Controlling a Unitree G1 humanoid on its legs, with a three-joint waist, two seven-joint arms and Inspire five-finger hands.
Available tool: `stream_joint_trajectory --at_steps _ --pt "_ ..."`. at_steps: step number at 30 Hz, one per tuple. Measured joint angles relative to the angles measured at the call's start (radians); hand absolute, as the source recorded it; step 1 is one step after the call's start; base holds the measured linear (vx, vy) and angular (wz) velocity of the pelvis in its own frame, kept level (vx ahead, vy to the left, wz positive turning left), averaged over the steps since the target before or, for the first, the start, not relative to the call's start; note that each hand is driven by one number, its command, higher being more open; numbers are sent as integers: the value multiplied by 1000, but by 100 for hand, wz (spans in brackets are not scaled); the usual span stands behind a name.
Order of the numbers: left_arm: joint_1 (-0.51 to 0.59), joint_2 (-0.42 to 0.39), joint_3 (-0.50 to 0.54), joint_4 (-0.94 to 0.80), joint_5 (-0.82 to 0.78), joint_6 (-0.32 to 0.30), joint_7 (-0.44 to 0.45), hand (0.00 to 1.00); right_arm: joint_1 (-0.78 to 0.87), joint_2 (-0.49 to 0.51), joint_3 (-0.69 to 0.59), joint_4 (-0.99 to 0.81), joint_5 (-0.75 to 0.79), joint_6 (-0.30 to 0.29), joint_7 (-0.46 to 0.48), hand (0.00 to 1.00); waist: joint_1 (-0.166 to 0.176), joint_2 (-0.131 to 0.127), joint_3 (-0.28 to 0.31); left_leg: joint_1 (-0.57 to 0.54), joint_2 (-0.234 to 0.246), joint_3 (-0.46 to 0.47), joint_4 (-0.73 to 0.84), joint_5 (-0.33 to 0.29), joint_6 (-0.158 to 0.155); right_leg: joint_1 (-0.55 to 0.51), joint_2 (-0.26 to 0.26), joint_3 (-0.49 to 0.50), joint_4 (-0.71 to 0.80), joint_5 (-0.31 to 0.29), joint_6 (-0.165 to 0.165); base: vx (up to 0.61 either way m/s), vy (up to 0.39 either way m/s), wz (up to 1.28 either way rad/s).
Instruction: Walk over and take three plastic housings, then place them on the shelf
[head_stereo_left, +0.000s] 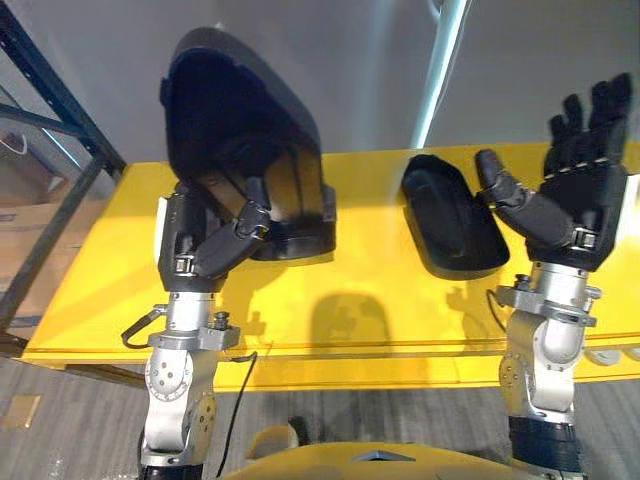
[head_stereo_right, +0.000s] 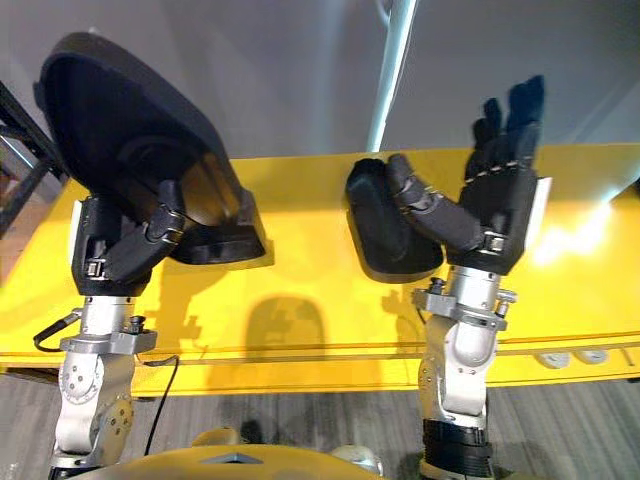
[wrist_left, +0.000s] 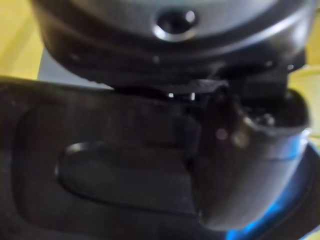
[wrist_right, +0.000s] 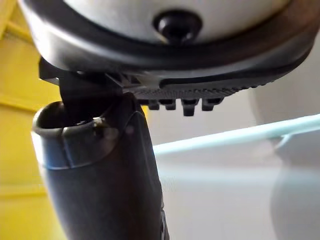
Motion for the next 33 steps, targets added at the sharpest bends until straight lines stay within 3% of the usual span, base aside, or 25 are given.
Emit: stream_joint_trajectory --at_steps 5,11,19,22,27,33 --pt "-18 37 -12 -2 -2 2 -30 0 40 28 17 0 27 -31 0 100 -20 -36 14 63 -72 43 -117 43 40 -11 -58 20 -4 24 30 -31 112 -21" --pt "-29 73 20 -4 -34 7 -50 0 84 43 15 0 39 -34 20 100 -40 -35 14 78 -96 56 -213 87 57 -28 -58 17 -48 89 24 -53 83 -4" --pt "-30 57 19 -41 -66 65 -51 0 81 37 -3 -6 17 -6 51 100 -56 -29 15 29 -85 49 -241 119 52 -45 -35 -8 -92 95 32 -25 -27 10" --pt "-55 53 -4 -57 -64 112 -14 0 68 22 -16 -17 19 20 53 100 -63 -27 17 0 -74 52 -237 145 57 -82 -25 -4 -93 99 29 13 -39 -4" --pt "-197 51 -33 42 -72 213 127 0 -2 -13 -7 -40 20 36 87 100 -72 -10 65 -12 -61 72 -240 158 57 -110 -11 30 -93 119 18 -37 -7 -15" --pt "-415 55 -34 193 -184 296 206 0 -135 -71 94 -36 17 49 91 100 -88 6 146 -81 -59 76 -242 192 56 -180 -8 46 -94 119 19 -142 9 0"
